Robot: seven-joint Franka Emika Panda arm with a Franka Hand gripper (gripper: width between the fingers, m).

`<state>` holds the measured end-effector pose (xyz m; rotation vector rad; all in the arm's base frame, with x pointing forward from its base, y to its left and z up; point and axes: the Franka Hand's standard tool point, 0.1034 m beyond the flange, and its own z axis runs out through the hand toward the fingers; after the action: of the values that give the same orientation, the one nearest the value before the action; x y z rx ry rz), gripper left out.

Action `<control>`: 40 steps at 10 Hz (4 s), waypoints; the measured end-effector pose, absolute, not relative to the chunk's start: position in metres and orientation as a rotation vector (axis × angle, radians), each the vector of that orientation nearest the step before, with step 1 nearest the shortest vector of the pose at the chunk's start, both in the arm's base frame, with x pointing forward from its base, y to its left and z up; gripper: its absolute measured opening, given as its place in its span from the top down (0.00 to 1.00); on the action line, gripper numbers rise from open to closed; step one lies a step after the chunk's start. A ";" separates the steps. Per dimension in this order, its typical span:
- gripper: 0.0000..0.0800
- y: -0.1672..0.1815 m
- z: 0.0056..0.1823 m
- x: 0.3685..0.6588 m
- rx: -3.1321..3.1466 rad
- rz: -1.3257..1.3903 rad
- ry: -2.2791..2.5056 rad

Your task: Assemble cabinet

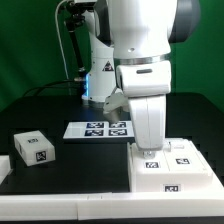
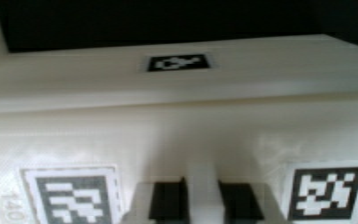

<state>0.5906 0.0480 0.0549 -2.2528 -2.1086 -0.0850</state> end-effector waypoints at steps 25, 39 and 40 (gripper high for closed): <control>0.00 0.048 0.089 0.511 -2.938 -0.214 -1.072; 0.00 0.072 0.046 0.494 -3.022 -0.153 0.091; 0.00 0.079 0.039 0.494 -3.019 -0.154 0.076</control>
Offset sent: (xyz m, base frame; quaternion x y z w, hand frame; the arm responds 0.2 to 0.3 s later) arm 0.0041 0.0018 0.0046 -0.0189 -0.0056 -0.0047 0.9998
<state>0.4936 0.0786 0.0390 -3.0188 0.0765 -0.1542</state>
